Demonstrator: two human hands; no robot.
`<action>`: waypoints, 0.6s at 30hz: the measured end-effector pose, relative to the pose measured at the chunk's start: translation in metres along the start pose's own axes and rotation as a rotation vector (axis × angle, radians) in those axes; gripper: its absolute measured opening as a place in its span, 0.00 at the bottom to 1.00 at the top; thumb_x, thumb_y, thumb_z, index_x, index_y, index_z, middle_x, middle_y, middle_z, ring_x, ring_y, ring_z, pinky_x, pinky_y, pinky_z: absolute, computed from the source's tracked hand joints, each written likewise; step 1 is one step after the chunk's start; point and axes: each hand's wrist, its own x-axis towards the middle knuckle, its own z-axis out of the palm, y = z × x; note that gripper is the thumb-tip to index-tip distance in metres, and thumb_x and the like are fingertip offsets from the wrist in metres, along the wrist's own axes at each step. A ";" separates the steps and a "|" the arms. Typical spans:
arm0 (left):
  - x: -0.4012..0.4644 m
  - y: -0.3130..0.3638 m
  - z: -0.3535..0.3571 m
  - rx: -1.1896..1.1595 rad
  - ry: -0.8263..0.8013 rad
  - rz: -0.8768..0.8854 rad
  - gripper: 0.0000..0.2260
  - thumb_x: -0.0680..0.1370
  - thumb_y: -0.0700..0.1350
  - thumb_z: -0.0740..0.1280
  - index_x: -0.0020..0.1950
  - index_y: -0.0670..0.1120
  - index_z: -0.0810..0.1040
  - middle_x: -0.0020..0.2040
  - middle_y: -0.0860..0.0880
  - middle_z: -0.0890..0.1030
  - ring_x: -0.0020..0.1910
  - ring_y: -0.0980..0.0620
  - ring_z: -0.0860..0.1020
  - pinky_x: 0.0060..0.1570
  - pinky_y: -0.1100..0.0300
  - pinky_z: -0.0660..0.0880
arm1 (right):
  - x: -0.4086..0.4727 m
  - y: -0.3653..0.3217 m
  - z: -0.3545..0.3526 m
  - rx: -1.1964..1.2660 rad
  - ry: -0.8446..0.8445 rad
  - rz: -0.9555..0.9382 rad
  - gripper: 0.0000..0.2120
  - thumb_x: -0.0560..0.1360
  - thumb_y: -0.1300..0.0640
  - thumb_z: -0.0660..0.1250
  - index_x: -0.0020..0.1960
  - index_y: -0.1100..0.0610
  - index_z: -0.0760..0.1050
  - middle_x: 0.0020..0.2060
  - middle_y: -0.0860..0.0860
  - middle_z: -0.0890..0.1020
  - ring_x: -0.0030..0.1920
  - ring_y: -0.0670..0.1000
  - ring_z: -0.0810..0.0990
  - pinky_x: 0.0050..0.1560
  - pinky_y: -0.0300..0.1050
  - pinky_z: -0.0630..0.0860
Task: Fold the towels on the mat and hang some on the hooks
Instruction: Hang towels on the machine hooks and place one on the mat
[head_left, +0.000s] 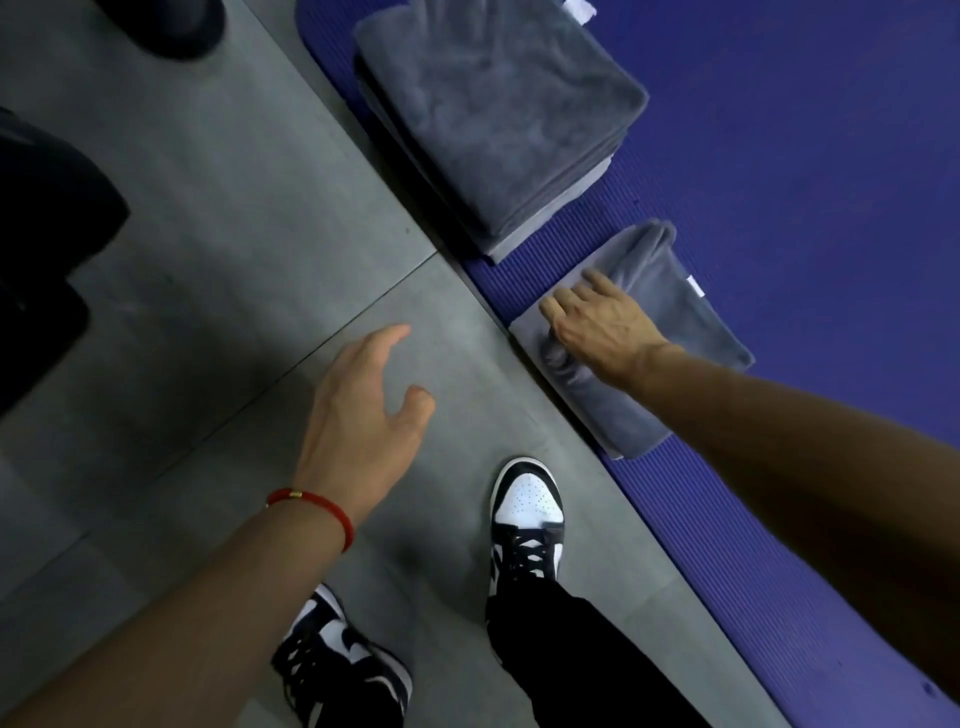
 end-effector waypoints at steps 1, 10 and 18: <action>-0.007 0.006 -0.004 0.017 -0.012 0.007 0.25 0.77 0.41 0.67 0.74 0.50 0.71 0.69 0.49 0.74 0.69 0.50 0.71 0.68 0.51 0.70 | -0.006 0.003 -0.009 0.060 -0.057 0.007 0.12 0.77 0.63 0.63 0.60 0.62 0.73 0.53 0.60 0.79 0.54 0.62 0.80 0.65 0.57 0.70; -0.105 0.130 -0.098 0.140 -0.037 0.358 0.26 0.74 0.52 0.62 0.73 0.50 0.72 0.67 0.53 0.74 0.66 0.54 0.71 0.67 0.68 0.63 | -0.132 0.020 -0.168 0.419 -0.010 0.038 0.08 0.79 0.59 0.67 0.55 0.59 0.71 0.52 0.57 0.74 0.49 0.61 0.79 0.39 0.54 0.68; -0.240 0.275 -0.282 0.157 0.115 0.451 0.29 0.73 0.37 0.72 0.73 0.52 0.72 0.69 0.56 0.73 0.69 0.58 0.69 0.66 0.78 0.56 | -0.243 0.023 -0.447 0.720 0.277 -0.110 0.17 0.73 0.46 0.74 0.52 0.46 0.66 0.47 0.38 0.68 0.41 0.43 0.70 0.41 0.44 0.70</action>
